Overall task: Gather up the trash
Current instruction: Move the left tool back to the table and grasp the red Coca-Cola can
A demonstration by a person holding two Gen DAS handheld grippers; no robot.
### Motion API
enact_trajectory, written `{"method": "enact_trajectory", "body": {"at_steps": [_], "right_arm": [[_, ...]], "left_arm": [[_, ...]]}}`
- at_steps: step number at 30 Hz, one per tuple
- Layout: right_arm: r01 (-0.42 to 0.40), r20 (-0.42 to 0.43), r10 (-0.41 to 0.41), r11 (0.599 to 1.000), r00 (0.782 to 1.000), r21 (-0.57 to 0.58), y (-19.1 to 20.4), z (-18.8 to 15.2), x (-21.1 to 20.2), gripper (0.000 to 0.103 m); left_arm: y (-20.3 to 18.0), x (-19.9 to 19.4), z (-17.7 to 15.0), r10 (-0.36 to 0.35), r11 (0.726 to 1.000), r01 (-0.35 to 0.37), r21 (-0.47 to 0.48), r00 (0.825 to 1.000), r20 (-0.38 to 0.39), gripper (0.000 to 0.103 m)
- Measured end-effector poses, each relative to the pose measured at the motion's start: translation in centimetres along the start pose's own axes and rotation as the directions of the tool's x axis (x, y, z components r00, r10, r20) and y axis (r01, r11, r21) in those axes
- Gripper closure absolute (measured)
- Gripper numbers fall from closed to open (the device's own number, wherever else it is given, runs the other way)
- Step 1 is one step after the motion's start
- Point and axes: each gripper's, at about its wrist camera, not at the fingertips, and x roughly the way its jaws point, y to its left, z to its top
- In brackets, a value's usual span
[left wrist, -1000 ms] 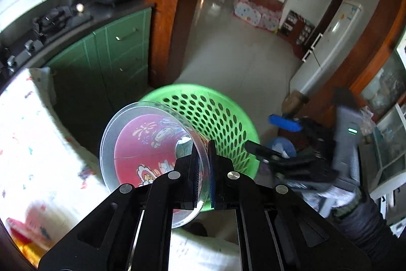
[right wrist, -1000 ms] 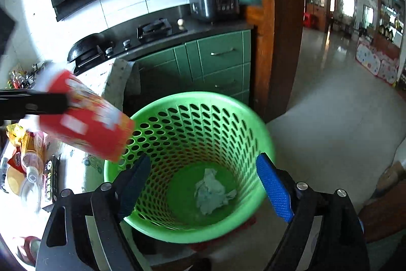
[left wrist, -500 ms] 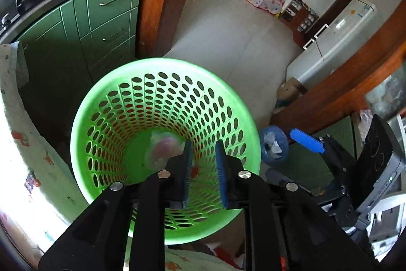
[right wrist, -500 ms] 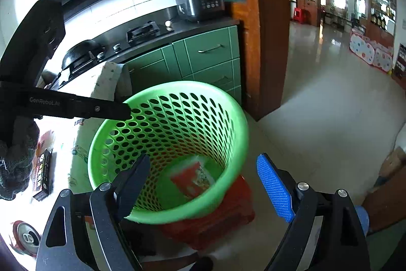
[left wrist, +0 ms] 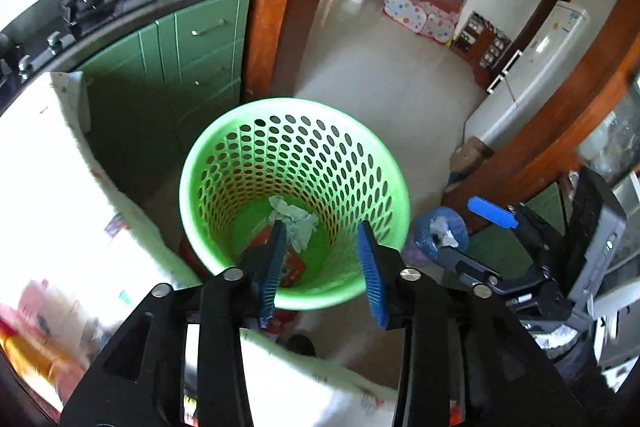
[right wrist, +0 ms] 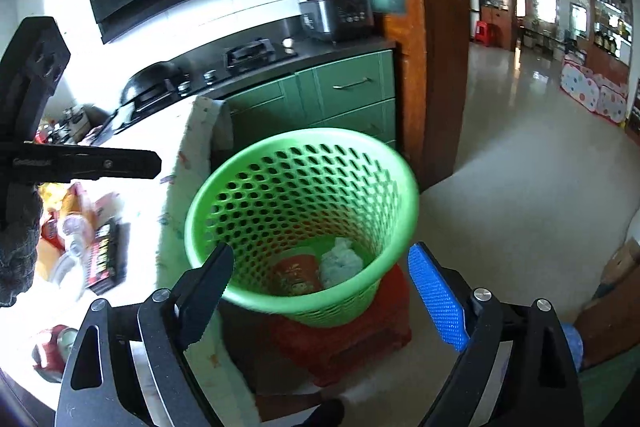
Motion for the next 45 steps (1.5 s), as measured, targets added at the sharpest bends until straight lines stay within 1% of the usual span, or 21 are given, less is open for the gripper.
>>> {"method": "enact_trajectory", "body": {"at_steps": [2, 4, 5, 7, 8, 11, 12, 16, 17, 22, 27, 31, 36, 40, 43, 44, 45], "right_arm": [[-0.004, -0.004, 0.004, 1.000, 1.000, -0.022, 1.1, -0.1, -0.6, 0.017], [-0.006, 0.000, 0.006, 0.999, 1.000, -0.042, 2.2, -0.2, -1.4, 0.017], [-0.015, -0.002, 0.015, 0.999, 1.000, -0.049, 2.7, -0.3, -1.7, 0.017], [-0.026, 0.002, 0.026, 0.998, 1.000, -0.057, 3.7, -0.4, -2.4, 0.015], [-0.031, 0.003, 0.032, 0.997, 0.999, -0.064, 4.2, -0.5, -2.7, 0.014], [-0.043, 0.011, 0.044, 0.996, 0.999, -0.084, 5.8, -0.8, -3.6, 0.012], [-0.048, 0.010, 0.049, 0.995, 0.999, -0.089, 6.2, -0.9, -3.8, 0.011], [-0.057, 0.010, 0.058, 0.991, 0.998, -0.121, 8.2, -1.2, -4.5, 0.011], [-0.058, 0.010, 0.059, 0.990, 0.998, -0.128, 8.6, -1.3, -4.7, 0.011], [-0.064, 0.003, 0.065, 0.986, 0.998, -0.151, 10.2, -1.5, -5.0, 0.011], [-0.066, -0.002, 0.066, 0.984, 0.998, -0.165, 11.0, -1.7, -5.3, 0.011], [-0.071, -0.013, 0.070, 0.981, 0.997, -0.180, 11.6, -1.9, -5.2, 0.011], [-0.078, -0.031, 0.074, 0.979, 0.997, -0.190, 12.1, -2.1, -4.7, 0.011], [-0.085, -0.043, 0.078, 0.977, 0.996, -0.197, 12.5, -2.3, -4.3, 0.011], [-0.093, -0.055, 0.083, 0.975, 0.995, -0.201, 12.8, -2.3, -3.9, 0.011], [-0.093, -0.058, 0.083, 0.975, 0.995, -0.202, 12.8, -2.4, -3.8, 0.011], [-0.095, -0.063, 0.084, 0.974, 0.994, -0.204, 12.9, -2.4, -3.6, 0.011]], "left_arm": [[0.0, -1.8, -1.2, 0.000, 1.000, 0.000, 0.001, 1.000, 0.026, 0.063], [0.0, -3.5, -2.6, 0.003, 1.000, -0.003, 0.005, 0.999, 0.050, 0.059], [-0.1, -4.4, -3.3, 0.016, 1.000, -0.017, 0.013, 0.998, 0.064, 0.056], [-0.2, -6.1, -4.8, 0.034, 0.999, -0.036, 0.029, 0.995, 0.090, 0.049], [-0.2, -6.9, -5.6, 0.041, 0.998, -0.045, 0.035, 0.994, 0.101, 0.044], [-0.1, -9.0, -7.9, 0.041, 0.997, -0.048, 0.055, 0.992, 0.116, 0.032], [0.1, -9.6, -8.7, 0.042, 0.997, -0.050, 0.062, 0.992, 0.118, 0.028], [0.3, -10.8, -12.1, 0.039, 0.993, -0.049, 0.104, 0.995, 0.094, 0.024], [0.3, -10.9, -12.9, 0.042, 0.992, -0.051, 0.114, 0.996, 0.081, 0.021], [-0.1, -10.5, -16.4, 0.061, 0.974, -0.066, 0.215, 0.998, 0.029, 0.021], [-0.4, -9.0, -18.0, 0.092, 0.954, -0.081, 0.288, 0.995, -0.026, 0.019], [-0.5, -8.2, -19.0, 0.115, 0.951, -0.094, 0.295, 0.992, -0.056, 0.019], [-0.2, -7.3, -19.4, 0.123, 0.950, -0.090, 0.298, 0.988, -0.093, 0.019], [-0.4, -6.5, -19.9, 0.141, 0.946, -0.103, 0.309, 0.985, -0.104, 0.020], [-0.4, -6.2, -20.2, 0.133, 0.948, -0.094, 0.304, 0.985, -0.109, 0.024], [-0.4, -6.1, -20.3, 0.131, 0.949, -0.091, 0.302, 0.985, -0.112, 0.028], [-0.4, -6.1, -20.4, 0.131, 0.950, -0.091, 0.298, 0.985, -0.116, 0.035]]}}
